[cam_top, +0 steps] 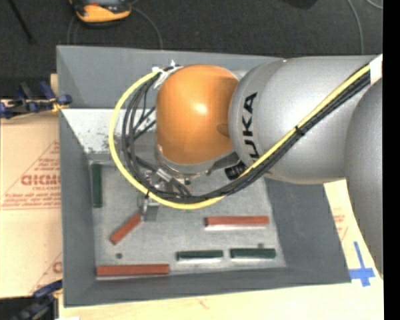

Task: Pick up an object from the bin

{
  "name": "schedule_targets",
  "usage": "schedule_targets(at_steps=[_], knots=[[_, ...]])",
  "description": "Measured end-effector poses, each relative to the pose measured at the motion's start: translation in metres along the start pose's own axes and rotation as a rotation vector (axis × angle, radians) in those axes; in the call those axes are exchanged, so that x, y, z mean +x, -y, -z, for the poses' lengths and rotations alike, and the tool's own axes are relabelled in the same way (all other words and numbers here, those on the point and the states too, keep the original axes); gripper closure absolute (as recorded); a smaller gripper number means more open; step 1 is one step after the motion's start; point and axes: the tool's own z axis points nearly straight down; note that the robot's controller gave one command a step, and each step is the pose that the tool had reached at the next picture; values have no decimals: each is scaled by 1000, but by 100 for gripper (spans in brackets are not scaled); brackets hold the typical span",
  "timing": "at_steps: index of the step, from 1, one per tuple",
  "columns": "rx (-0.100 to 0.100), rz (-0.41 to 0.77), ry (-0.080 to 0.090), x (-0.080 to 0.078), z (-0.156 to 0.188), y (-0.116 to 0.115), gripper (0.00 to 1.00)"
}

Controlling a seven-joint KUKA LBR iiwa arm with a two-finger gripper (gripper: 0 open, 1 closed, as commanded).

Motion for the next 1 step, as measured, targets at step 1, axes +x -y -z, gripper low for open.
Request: schedule_targets(at_steps=[1], knots=[[0, -1, 0, 0, 0, 0, 100]])
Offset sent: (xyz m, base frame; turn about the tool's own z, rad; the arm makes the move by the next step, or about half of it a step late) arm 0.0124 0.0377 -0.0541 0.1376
